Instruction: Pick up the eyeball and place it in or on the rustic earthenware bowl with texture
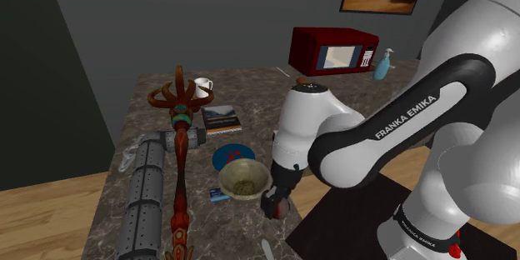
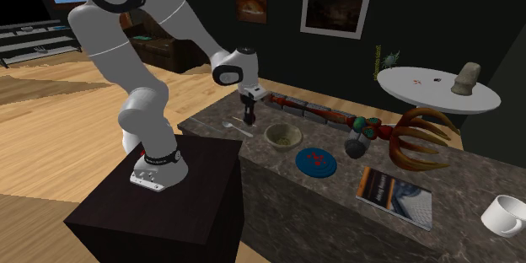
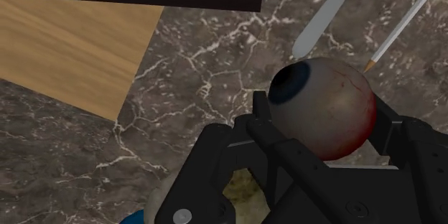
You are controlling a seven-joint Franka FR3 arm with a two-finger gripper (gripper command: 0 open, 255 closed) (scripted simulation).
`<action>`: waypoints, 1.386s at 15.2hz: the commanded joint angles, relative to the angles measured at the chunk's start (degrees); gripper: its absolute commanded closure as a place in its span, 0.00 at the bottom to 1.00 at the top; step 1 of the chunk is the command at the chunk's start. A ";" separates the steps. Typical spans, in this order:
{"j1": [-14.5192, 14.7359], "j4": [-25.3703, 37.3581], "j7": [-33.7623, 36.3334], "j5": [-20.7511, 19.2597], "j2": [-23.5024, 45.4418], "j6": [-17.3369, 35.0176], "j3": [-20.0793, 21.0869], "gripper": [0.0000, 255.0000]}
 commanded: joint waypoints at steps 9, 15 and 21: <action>0.11 2.41 0.91 -0.81 -8.45 -10.83 -1.55 1.00; -2.13 6.31 -0.30 -3.22 -7.11 -13.65 -3.22 1.00; -7.41 16.13 -3.61 -8.90 3.60 -13.59 -6.17 1.00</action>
